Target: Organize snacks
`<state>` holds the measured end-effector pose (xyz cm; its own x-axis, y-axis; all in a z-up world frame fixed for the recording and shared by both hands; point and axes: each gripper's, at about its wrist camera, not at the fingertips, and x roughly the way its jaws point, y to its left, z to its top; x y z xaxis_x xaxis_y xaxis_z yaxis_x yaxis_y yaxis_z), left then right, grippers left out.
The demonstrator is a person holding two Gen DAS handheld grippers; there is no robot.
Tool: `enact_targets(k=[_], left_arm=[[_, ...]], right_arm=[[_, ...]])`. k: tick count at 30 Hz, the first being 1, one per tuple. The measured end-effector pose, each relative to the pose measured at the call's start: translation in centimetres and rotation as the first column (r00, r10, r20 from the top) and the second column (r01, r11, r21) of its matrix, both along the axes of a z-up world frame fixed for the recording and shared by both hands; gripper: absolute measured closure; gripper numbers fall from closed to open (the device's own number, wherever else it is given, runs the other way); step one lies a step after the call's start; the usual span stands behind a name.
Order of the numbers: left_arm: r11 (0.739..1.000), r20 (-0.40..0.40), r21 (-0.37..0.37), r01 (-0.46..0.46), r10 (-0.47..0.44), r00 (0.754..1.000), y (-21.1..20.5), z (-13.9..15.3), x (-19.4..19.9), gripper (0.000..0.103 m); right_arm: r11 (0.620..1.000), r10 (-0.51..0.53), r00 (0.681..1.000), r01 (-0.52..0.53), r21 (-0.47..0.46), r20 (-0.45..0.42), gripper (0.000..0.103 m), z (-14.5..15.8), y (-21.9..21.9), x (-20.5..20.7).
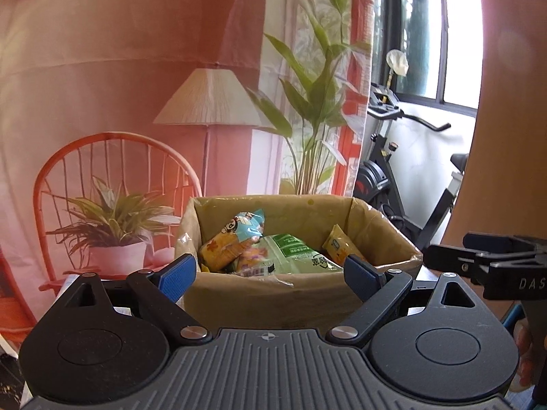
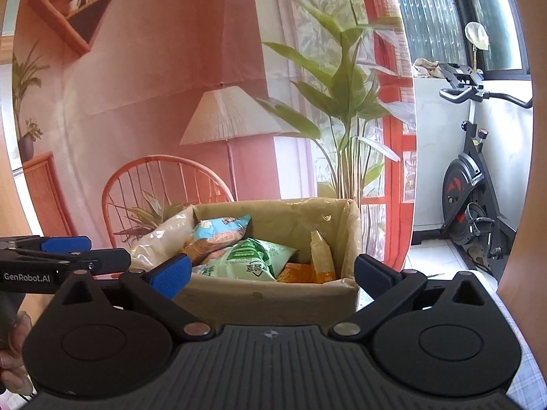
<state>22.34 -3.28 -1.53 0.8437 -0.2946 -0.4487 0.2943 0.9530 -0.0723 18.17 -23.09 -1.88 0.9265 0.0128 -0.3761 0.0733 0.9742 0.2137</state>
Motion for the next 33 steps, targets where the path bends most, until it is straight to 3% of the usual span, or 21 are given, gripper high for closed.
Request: enact_targets(k=[13,33], left_arm=[[0.998,-0.026,-0.033,-0.051,0.05,0.998,1.5,1.0,-2.5,0.009],[0.997,0.015,-0.01,-0.075,0.075,0.997,1.6,2.5,-4.0,0.01]], right_arm=[[1.0,-0.01,1.0,0.011,0.013,-0.011,0.0,0.9,1.5,-1.9],[1.0,-0.008,1.0,0.008,0.017,-0.014,0.0,2.2,2.6,-2.8]])
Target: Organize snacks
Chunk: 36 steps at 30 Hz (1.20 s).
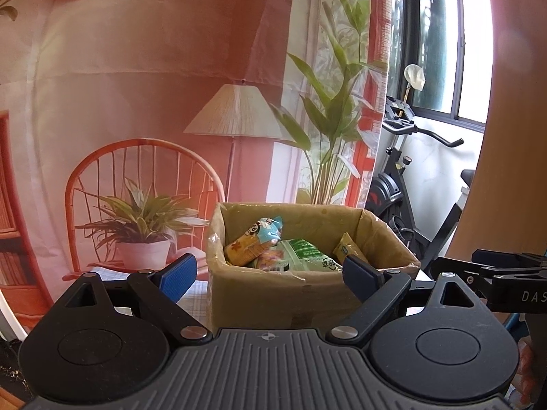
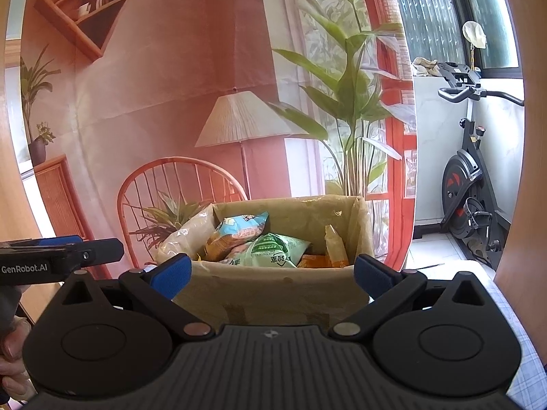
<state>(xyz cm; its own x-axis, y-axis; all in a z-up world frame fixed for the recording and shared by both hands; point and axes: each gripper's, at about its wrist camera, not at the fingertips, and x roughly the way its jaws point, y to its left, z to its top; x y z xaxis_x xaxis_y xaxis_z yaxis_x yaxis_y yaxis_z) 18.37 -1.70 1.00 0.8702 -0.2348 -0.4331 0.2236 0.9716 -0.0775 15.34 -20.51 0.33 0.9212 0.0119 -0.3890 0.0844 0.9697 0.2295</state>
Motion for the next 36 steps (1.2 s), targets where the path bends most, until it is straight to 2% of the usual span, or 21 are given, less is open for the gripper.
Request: enact_targets(k=[36], left_arm=[[0.999,0.006,0.005,-0.034,0.034,0.999,0.5,0.67,-0.44,0.01]], right_arm=[[1.0,0.011,1.0,-0.011,-0.01,0.006,0.0,0.65,0.58,0.2]])
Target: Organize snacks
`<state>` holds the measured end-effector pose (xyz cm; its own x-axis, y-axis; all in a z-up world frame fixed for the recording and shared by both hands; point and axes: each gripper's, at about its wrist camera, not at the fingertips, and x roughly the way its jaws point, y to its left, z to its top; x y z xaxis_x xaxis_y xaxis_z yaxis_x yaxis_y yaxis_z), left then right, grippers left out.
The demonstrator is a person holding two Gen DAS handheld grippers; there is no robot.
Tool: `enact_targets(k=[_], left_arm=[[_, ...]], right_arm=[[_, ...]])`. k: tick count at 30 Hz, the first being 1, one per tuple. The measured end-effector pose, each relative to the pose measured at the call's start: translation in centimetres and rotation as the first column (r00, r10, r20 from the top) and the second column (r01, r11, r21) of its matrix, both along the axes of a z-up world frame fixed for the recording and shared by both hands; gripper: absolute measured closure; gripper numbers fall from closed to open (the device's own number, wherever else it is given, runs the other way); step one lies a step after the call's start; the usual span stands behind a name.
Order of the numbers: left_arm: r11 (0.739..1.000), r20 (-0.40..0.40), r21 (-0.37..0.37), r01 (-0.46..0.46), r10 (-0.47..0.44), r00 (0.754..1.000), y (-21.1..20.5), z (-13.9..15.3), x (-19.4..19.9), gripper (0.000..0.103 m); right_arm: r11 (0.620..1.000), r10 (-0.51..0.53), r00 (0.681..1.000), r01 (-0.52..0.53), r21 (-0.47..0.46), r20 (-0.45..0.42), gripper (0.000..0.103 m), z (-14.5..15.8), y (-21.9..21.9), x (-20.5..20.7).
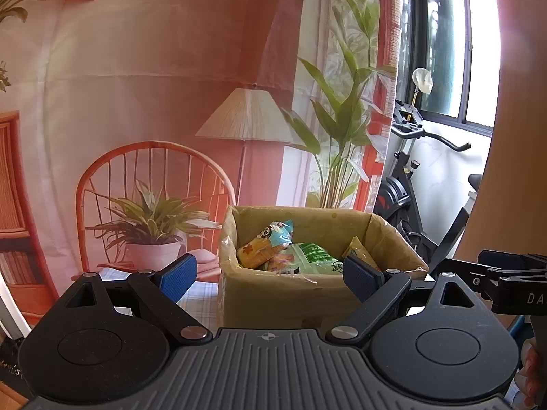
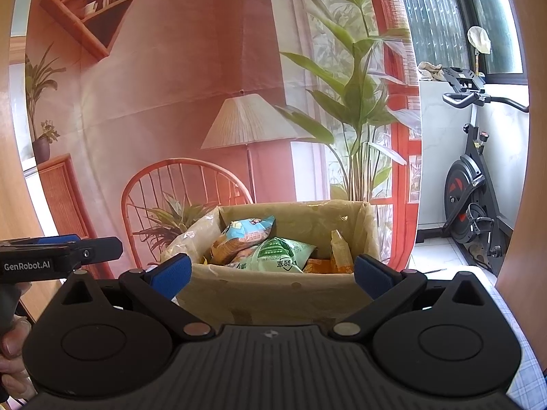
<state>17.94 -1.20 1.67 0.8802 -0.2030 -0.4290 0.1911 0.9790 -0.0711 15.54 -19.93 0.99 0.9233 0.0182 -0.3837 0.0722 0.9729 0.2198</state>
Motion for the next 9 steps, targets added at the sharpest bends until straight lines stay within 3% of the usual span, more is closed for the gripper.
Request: enact_targets(k=[9], left_arm=[[1.0,0.0,-0.002,0.001,-0.001,1.0,0.01,0.01,-0.06,0.01]], right_arm=[[1.0,0.001,1.0,-0.001,0.001,-0.001,0.0,-0.14,0.0,-0.16]])
